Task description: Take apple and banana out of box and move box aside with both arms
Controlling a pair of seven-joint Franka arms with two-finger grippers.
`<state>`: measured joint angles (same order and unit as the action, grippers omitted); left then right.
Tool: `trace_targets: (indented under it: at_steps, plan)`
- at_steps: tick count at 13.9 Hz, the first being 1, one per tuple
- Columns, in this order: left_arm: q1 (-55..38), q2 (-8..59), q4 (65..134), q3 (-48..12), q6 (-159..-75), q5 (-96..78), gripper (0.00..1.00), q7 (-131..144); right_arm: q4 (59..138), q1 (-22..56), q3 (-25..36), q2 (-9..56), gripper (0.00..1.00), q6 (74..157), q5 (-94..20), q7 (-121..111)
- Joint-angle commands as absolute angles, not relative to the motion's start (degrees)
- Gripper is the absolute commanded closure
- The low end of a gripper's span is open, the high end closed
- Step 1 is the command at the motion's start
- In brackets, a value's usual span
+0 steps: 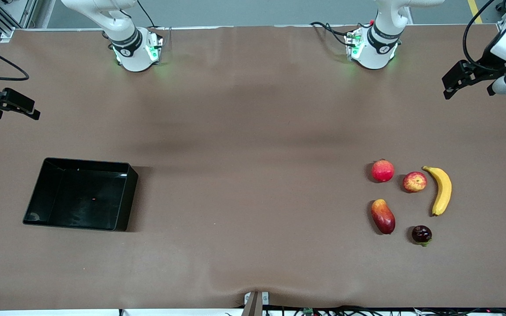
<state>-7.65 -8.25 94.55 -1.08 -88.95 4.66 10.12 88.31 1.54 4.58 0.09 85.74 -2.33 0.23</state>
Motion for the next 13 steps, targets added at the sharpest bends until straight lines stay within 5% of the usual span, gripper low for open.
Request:
trace_targets:
  at_steps: [1, 13]
  plan:
    - [-9.6, -9.1, 95.3, 1.0, -89.6, 4.0, 0.0, 9.3, 88.2, 2.6, 4.8, -0.2, 0.0, 84.4, -2.5, 0.1]
    - [-8.4, -7.8, 93.7, 1.2, -89.0, 4.7, 0.0, 7.2, 88.3, 4.6, 4.8, 1.2, 0.0, 84.4, -2.8, -0.3]
